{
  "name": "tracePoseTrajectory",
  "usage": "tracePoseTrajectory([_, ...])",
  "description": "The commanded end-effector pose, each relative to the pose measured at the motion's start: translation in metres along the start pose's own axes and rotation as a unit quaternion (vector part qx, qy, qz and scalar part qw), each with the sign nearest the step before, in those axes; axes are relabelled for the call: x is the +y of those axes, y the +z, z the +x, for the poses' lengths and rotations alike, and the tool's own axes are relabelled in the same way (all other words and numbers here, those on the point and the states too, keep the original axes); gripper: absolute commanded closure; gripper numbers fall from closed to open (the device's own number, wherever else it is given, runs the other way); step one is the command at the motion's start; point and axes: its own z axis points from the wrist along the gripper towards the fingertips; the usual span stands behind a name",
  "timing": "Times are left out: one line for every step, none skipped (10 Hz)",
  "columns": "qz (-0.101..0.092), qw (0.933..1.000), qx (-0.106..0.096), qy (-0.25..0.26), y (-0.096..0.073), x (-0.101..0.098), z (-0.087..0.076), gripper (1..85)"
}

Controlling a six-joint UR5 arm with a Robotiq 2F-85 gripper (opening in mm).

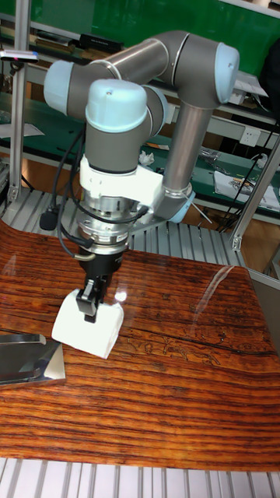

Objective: Put the toilet paper on its holder

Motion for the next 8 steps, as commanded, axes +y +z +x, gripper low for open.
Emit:
tracePoseTrajectory([0.020,0.9992,-0.017,-0.029,-0.001,-0.015,-0.017,84.7])
tracePoseTrajectory([0.030,0.9983,-0.021,-0.044,0.001,-0.022,-0.021,84.7])
tracePoseTrajectory([0.041,0.9971,-0.020,-0.061,0.002,-0.029,-0.021,84.7])
tracePoseTrajectory([0.045,0.9968,-0.017,-0.065,0.002,-0.031,-0.018,84.7])
tracePoseTrajectory([0.047,0.9965,-0.016,-0.067,0.004,-0.031,-0.016,84.7])
tracePoseTrajectory([0.047,0.9962,-0.018,-0.071,0.006,-0.031,-0.014,84.7])
tracePoseTrajectory([0.042,0.9962,-0.019,-0.074,0.006,-0.027,-0.010,84.7])
tracePoseTrajectory([0.042,0.9959,-0.019,-0.078,0.006,-0.026,-0.006,84.7])
